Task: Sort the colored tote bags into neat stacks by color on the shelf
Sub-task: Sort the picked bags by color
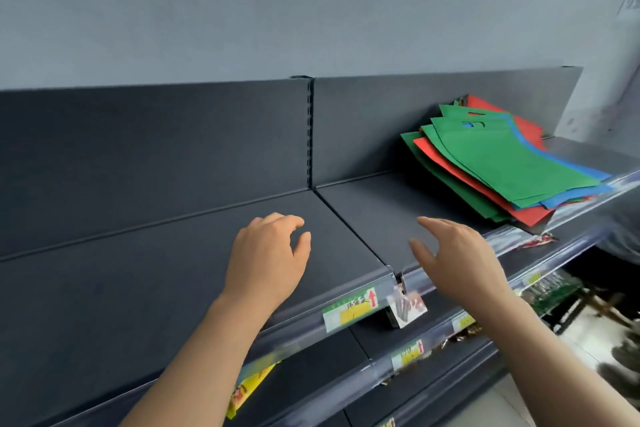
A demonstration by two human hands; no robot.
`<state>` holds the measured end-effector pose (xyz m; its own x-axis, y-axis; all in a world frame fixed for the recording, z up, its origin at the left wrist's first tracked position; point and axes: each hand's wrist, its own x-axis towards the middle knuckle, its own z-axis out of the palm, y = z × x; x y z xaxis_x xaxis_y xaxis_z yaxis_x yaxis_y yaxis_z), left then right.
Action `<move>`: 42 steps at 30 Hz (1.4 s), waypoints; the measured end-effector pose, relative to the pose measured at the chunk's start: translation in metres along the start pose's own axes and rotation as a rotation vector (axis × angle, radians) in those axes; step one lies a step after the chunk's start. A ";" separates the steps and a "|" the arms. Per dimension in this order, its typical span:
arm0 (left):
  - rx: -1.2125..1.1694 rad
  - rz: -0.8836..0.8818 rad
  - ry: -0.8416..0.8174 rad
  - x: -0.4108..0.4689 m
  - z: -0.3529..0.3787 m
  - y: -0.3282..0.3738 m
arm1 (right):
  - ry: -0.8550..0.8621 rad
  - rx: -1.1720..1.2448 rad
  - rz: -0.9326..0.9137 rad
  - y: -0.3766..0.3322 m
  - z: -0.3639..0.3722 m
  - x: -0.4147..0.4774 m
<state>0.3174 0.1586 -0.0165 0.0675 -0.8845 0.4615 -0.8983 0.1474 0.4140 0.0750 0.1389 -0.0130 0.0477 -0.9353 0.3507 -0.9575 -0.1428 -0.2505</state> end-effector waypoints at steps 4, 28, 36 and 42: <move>-0.037 0.063 -0.007 0.038 0.028 0.030 | 0.018 -0.019 0.047 0.037 -0.006 0.024; -0.210 -0.030 -0.208 0.183 0.228 0.247 | -0.077 -0.062 0.241 0.330 -0.028 0.207; -0.297 -0.270 -0.159 0.191 0.253 0.284 | -0.132 -0.008 -0.045 0.359 -0.022 0.217; -0.387 -0.382 -0.080 0.185 0.254 0.283 | -0.070 0.060 0.111 0.385 -0.029 0.233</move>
<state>-0.0343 -0.0755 -0.0135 0.3112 -0.9356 0.1670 -0.5900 -0.0524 0.8057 -0.2902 -0.1247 -0.0018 -0.0356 -0.9664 0.2546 -0.9395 -0.0545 -0.3381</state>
